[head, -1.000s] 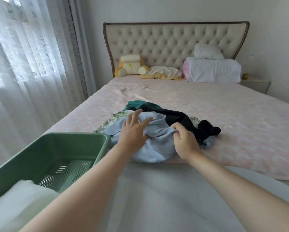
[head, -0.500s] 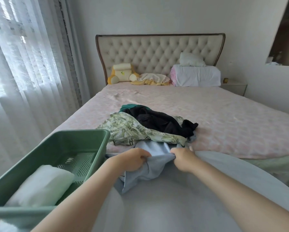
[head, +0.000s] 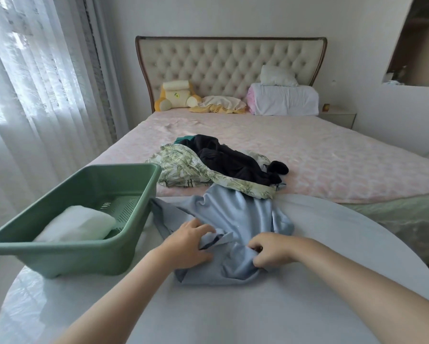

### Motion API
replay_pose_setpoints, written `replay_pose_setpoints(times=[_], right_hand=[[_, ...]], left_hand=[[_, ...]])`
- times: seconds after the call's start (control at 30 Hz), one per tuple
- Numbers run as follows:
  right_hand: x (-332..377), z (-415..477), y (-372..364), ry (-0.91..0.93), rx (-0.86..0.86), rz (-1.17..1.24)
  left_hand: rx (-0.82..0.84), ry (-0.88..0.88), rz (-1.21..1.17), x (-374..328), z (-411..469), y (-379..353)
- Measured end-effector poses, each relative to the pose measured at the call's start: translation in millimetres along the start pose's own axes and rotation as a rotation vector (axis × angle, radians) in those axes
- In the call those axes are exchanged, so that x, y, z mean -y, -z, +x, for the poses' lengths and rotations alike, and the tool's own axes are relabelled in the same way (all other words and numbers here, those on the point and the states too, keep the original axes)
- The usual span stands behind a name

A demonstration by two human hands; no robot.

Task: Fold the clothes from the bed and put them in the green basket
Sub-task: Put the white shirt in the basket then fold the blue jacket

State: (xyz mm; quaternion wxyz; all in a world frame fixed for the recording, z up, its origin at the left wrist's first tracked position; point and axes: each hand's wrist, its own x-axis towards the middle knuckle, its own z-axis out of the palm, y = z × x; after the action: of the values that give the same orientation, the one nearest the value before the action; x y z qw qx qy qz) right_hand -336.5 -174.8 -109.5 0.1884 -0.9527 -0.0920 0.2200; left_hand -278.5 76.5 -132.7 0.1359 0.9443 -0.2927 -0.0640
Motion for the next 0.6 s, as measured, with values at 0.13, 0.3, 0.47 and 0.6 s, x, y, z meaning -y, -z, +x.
replay_pose_setpoints(times=[0.13, 0.3, 0.47, 0.6], right_hand=[[-23, 1, -8, 0.071, -0.126, -0.115], [-20, 6, -10, 0.084, -0.240, 0.058], [-3, -5, -13, 0.048, 0.314, 0.428], [4, -6, -10, 0.048, 0.524, 0.474]], left_hand=[[0.010, 0.010, 0.064, 8, 0, -16], [0.163, 0.053, 0.101, -14, -5, 3], [0.761, 0.166, -0.144, -41, -18, 22], [0.759, 0.160, -0.274, -50, -15, 28]])
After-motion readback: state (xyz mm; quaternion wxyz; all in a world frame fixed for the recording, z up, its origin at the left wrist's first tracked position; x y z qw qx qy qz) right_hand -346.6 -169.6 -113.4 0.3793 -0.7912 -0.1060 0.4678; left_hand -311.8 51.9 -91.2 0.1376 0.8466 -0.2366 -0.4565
